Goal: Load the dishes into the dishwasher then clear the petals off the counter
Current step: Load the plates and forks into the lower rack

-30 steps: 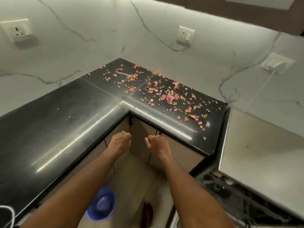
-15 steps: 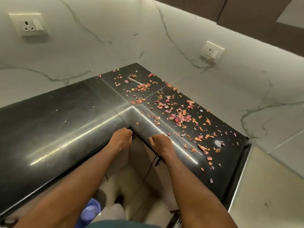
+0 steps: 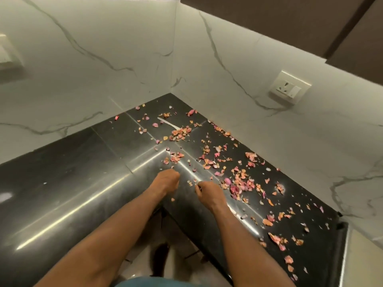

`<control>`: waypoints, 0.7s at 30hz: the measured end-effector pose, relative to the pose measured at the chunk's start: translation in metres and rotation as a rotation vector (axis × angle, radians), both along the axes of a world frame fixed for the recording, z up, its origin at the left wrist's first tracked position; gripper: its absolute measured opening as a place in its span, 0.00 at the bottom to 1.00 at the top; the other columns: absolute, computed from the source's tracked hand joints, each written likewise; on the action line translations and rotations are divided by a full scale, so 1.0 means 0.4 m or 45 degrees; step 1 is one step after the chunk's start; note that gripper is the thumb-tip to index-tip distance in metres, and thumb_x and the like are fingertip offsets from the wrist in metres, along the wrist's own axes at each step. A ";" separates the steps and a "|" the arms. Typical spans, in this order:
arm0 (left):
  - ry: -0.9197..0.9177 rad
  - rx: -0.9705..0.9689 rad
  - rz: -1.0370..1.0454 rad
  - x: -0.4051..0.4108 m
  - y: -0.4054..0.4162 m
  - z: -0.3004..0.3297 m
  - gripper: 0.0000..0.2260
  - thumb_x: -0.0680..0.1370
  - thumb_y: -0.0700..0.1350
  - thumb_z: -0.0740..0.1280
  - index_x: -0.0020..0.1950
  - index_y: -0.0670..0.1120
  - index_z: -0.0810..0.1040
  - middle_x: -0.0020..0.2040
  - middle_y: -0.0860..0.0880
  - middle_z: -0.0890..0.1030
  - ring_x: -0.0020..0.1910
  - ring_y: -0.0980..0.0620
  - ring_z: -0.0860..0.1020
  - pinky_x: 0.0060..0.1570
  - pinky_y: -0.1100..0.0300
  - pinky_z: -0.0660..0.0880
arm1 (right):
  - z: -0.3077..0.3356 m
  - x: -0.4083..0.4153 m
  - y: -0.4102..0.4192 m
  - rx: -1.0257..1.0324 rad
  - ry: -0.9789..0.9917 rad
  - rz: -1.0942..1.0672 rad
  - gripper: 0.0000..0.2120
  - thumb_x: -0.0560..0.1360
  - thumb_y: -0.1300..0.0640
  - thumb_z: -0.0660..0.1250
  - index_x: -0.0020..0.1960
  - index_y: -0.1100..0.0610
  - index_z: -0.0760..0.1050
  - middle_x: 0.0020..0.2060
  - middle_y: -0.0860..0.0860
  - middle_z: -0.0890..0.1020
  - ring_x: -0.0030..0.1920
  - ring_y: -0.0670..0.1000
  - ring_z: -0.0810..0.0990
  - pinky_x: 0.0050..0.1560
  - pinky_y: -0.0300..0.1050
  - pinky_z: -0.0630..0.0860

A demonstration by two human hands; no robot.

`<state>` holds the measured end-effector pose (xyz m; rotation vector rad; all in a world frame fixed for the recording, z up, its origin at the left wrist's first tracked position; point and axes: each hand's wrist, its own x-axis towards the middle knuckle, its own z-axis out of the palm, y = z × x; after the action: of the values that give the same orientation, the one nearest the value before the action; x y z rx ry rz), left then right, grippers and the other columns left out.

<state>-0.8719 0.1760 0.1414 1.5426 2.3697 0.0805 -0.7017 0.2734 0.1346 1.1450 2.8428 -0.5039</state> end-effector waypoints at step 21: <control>-0.003 0.096 0.304 -0.440 0.255 -0.128 0.44 0.72 0.33 0.74 0.81 0.39 0.52 0.82 0.40 0.55 0.82 0.41 0.50 0.80 0.43 0.49 | -0.075 -0.440 0.258 -0.049 -0.108 0.229 0.17 0.84 0.49 0.58 0.43 0.54 0.78 0.36 0.52 0.81 0.36 0.52 0.79 0.43 0.50 0.80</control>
<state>-1.0479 0.2780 0.0903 1.2819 2.5654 0.2269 -0.8778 0.3768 0.1046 0.8716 2.8140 -0.4844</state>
